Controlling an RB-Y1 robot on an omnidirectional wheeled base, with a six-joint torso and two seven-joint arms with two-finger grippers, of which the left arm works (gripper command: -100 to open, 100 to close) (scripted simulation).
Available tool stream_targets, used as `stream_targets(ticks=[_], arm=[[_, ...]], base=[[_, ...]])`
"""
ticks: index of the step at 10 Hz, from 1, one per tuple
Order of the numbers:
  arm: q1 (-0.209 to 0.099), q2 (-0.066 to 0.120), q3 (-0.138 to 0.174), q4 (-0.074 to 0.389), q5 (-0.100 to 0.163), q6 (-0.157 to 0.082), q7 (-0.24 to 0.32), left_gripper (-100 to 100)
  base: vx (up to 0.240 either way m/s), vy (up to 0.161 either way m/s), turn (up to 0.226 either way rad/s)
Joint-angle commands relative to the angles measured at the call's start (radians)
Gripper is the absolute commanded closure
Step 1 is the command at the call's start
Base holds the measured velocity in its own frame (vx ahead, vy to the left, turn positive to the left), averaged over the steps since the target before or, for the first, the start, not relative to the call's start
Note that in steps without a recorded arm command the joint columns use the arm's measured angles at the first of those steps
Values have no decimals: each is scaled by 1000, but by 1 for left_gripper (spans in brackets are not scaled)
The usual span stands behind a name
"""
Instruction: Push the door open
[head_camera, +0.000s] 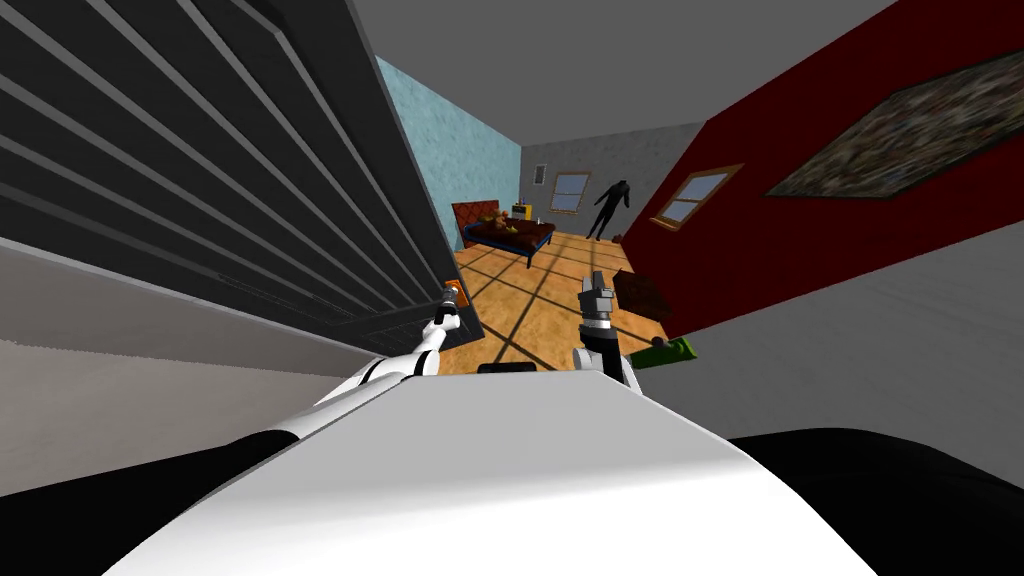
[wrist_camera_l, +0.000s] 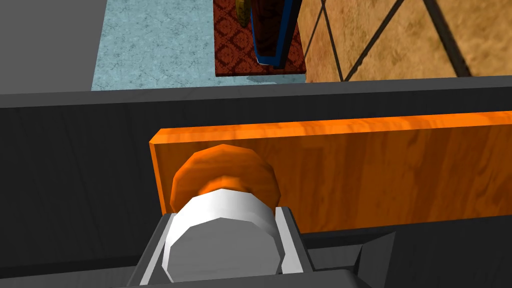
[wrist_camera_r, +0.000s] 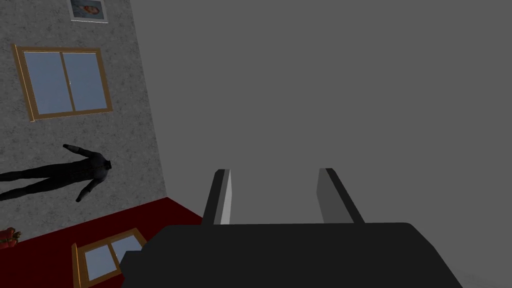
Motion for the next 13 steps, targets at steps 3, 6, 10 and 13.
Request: stream_targets(ticks=[3, 6, 10, 13], arm=[[-4, 18, 19, 29, -5, -17, 7, 100], [-5, 24, 30, 35, -9, -20, 12, 100], [-6, 31, 42, 41, -14, -22, 17, 100], [-7, 34, 48, 44, -17, -24, 20, 100]], base=[[143, -99, 159], [186, -104, 153], [172, -85, 112], [150, -93, 107]])
